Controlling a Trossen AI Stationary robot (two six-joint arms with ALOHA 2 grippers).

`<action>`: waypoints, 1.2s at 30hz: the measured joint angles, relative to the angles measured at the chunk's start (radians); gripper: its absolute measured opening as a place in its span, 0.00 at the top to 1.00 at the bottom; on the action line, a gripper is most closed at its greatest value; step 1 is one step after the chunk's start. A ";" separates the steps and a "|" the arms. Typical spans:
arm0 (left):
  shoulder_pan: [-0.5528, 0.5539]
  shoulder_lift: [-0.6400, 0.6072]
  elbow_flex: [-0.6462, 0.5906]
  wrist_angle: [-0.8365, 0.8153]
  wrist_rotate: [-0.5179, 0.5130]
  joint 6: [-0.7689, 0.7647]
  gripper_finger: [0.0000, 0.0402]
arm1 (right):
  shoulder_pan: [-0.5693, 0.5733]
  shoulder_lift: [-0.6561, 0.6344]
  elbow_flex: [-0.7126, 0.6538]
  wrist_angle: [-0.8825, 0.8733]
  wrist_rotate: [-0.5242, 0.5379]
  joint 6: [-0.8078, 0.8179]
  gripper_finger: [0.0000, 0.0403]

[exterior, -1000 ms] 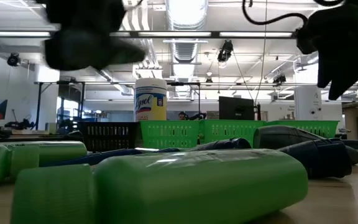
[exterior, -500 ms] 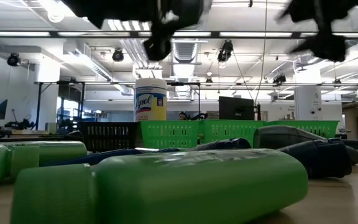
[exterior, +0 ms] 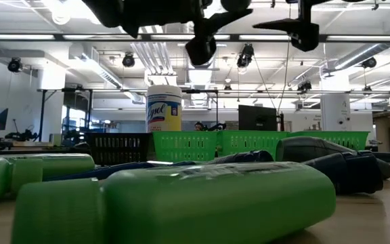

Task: Pick & Place Travel size toiletries
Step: Put the deodorant into the right green bin

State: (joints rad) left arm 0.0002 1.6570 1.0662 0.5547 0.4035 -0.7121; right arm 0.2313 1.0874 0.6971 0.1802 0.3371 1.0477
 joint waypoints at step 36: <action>-0.012 0.012 0.044 -0.040 0.025 0.029 0.46 | 0.025 0.144 0.174 -0.088 -0.061 -0.126 0.20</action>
State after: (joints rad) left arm -0.0120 1.6691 1.1103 0.5148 0.4289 -0.6830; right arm 0.2562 1.2314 0.8710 0.0918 0.2756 0.9214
